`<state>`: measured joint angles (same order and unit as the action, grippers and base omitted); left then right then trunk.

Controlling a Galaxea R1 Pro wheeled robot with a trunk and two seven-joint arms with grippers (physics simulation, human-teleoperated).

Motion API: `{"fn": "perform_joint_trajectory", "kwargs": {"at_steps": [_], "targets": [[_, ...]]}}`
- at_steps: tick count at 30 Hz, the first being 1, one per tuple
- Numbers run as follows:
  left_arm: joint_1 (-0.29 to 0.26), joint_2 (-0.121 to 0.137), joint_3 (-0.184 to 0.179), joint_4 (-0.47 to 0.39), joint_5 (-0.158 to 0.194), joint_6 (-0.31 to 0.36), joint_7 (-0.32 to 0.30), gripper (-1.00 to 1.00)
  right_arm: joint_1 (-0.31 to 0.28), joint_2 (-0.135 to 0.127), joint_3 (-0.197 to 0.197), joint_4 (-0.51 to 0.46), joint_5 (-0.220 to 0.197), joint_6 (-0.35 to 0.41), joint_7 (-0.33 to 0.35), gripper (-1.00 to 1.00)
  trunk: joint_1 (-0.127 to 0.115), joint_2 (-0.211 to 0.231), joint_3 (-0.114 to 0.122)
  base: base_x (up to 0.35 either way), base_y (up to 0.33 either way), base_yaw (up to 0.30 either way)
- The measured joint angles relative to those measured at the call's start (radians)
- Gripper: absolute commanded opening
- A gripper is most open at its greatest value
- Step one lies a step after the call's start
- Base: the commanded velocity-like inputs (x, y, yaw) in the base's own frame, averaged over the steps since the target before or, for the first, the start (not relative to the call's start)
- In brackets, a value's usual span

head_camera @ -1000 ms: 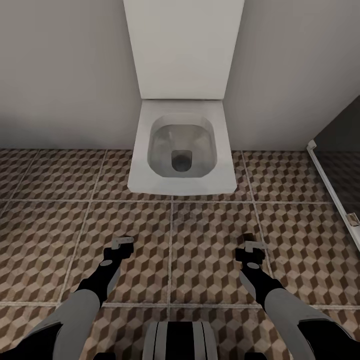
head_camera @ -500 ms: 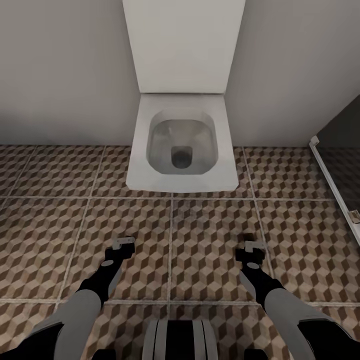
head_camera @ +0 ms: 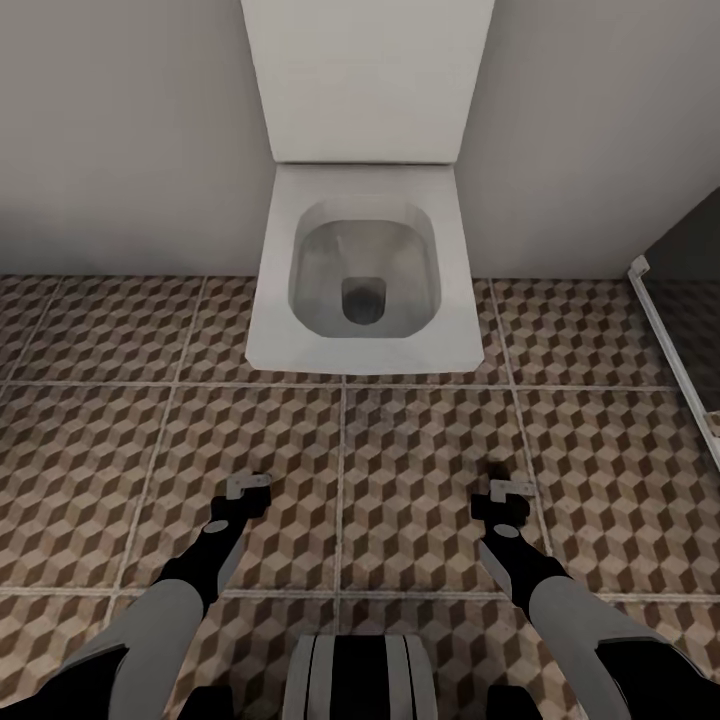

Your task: Take the four mousetraps from the cabinet in the bathroom and place them on the bathroom floor. Make sure all four end up on the same floor surface, and ensure that at least two of them are either under or directly next to the same bathroom sink.

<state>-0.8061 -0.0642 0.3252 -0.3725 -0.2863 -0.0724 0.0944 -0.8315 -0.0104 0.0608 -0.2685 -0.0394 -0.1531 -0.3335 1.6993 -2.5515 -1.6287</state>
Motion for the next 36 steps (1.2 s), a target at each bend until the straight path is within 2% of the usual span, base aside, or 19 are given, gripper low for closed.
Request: {"fn": "perform_joint_trajectory", "kwargs": {"at_steps": [13,15,19,23,36], "targets": [[0.0,-0.002,-0.003,-0.001,-0.002,-0.01,0.01,-1.0,0.0,0.001,-0.001,0.0,0.002,0.005,-0.001,-1.0,0.0,0.0,0.0,0.0,0.0,0.0],[0.0,-0.001,-0.003,0.0,-0.003,-0.042,0.01,-1.0,0.0,0.001,-0.002,-0.001,0.002,0.006,-0.001,-1.0,0.0,0.0,0.0,0.0,0.0,0.0],[-0.001,-0.001,-0.005,0.027,-0.004,-0.164,0.009,-1.0,0.0,0.001,-0.001,0.0,0.0,0.003,-0.001,-1.0,0.0,0.0,0.0,0.0,0.0,0.0],[-0.001,0.002,-0.003,0.083,-0.006,-0.229,0.008,-1.0,0.0,0.002,0.001,0.002,-0.01,-0.02,-0.001,-1.0,0.0,0.0,0.0,0.0,0.0,0.0],[0.0,-0.001,0.0,0.107,-0.017,-0.252,0.005,-1.0,0.001,0.0,0.006,0.0,-0.016,-0.053,0.001,-1.0,0.0,0.0,0.0,0.0,0.0,0.0]]}}
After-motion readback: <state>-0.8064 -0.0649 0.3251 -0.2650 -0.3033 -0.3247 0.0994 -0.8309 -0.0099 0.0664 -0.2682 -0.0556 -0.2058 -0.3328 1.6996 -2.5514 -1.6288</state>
